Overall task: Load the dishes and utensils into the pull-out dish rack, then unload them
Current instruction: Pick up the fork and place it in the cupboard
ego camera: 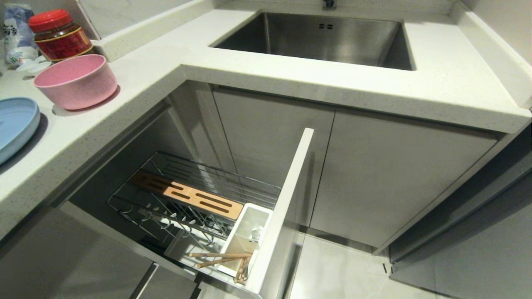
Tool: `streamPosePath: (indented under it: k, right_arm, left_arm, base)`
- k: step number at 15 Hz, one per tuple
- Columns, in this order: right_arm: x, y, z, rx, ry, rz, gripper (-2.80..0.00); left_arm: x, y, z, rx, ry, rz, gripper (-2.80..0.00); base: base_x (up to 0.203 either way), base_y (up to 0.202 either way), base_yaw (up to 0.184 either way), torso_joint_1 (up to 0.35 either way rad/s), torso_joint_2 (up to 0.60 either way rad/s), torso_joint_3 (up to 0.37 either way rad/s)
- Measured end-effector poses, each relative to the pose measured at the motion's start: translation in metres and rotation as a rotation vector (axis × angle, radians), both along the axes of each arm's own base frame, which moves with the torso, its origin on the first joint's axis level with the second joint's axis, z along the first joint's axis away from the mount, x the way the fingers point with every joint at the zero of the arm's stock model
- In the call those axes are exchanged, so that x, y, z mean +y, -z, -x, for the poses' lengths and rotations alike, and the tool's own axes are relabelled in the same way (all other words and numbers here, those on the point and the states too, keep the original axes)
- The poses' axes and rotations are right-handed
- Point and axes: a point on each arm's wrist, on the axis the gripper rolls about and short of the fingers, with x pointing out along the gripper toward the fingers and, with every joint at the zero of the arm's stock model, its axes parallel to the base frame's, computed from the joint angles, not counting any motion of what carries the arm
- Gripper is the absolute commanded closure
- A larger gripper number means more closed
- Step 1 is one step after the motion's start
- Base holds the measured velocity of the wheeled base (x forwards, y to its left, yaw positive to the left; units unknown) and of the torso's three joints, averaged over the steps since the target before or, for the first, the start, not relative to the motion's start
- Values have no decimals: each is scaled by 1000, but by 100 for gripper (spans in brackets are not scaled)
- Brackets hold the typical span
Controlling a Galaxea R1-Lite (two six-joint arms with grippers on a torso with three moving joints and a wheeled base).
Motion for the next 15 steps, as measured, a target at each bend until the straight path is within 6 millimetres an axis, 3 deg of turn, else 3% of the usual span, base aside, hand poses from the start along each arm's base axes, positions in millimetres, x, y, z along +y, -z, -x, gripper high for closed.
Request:
streamPosePath:
  k: [5,6,15]
  right_arm:
    - [0,0,0,0,0,0,0]
    - [0,0,0,0,0,0,0]
    - [0,0,0,0,0,0,0]
  left_arm:
    - [-2,4,0,-10,36,36,-280]
    - [-2,4,0,-10,37,37,0]
    - [-8,3,4,-12,51,19,0]
  base:
    - [0,0,0,0,0,0]
    - [0,0,0,0,0,0]
    - [0,0,0,0,0,0]
